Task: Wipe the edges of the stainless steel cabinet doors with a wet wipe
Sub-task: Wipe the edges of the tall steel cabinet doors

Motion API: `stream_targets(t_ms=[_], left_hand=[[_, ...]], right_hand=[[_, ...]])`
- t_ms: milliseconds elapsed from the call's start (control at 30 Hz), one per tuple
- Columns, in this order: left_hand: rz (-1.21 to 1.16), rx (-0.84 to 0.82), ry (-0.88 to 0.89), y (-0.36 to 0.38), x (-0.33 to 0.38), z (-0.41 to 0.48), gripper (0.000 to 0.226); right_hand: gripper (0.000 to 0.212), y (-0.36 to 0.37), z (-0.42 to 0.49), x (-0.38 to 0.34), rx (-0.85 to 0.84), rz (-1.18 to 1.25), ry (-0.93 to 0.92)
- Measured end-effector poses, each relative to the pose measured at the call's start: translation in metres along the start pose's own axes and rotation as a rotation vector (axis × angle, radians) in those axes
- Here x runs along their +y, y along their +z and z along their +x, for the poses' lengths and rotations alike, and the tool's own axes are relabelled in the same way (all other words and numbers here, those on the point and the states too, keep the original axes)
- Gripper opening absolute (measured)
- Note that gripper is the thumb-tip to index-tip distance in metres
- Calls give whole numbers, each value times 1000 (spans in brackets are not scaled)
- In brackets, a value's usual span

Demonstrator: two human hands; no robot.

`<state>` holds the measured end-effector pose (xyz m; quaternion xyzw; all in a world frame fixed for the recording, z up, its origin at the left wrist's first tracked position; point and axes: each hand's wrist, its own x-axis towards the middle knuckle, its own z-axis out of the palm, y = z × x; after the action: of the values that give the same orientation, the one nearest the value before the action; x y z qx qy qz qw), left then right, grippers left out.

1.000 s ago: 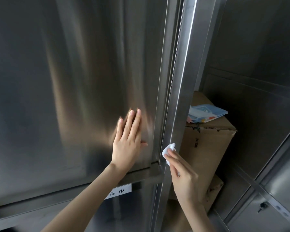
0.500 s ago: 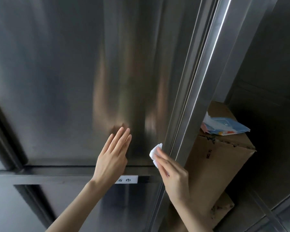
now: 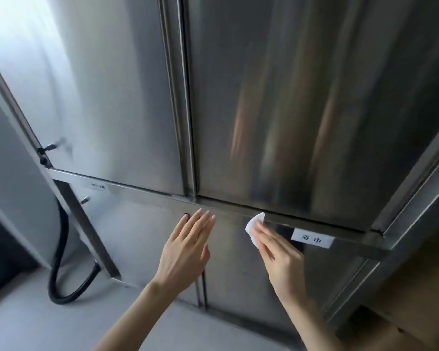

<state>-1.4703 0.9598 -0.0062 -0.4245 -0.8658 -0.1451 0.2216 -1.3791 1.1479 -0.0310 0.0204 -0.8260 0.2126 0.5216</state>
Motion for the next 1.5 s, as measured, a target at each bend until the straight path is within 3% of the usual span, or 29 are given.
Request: stream_targets(t_ms=[233, 433, 1000, 1267, 1500], left_hand=[[53, -77, -55, -51, -107, -95, 67], [13, -88, 11, -50, -140, -113, 67], [29, -163, 72, 19, -193, -32, 68], [21, -212, 186, 55, -230, -11, 71], [12, -173, 347, 101, -258, -3, 74]], right_hand=[[18, 73, -31, -100, -5, -4, 103], [25, 96, -36, -134, -8, -46, 117], [20, 176, -3, -75, -58, -114, 183], [24, 226, -12, -61, -93, -169, 257], [16, 260, -26, -55, -22, -268, 309]])
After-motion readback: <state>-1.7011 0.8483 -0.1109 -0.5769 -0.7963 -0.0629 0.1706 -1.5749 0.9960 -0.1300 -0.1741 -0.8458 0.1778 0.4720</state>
